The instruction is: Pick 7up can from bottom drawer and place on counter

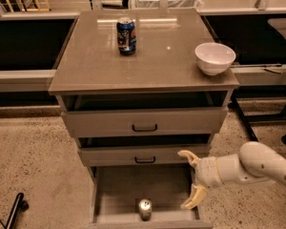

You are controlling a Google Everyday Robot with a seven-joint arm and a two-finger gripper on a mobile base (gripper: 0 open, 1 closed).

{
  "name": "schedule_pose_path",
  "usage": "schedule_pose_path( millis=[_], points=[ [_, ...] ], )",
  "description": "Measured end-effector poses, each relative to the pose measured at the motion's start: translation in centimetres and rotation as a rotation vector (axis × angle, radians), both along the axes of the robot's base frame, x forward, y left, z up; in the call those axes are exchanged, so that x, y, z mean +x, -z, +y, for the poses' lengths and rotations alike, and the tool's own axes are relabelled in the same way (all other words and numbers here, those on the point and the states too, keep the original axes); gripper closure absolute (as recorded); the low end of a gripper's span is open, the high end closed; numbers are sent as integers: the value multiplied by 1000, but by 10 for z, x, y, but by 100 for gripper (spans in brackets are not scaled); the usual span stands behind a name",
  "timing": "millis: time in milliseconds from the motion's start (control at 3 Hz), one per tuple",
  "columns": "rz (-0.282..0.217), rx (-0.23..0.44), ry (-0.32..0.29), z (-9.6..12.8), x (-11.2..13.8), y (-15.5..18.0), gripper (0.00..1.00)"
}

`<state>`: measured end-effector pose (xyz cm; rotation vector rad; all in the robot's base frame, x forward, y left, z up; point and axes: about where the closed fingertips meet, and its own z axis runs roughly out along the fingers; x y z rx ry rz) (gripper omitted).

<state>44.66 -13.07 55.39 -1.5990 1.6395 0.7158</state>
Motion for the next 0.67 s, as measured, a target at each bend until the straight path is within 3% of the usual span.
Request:
schedule_pose_path(
  millis=[333, 667],
  points=[
    [-21, 67, 16, 25, -10, 67, 0],
    [-77, 60, 7, 38, -3, 102, 0]
  ],
)
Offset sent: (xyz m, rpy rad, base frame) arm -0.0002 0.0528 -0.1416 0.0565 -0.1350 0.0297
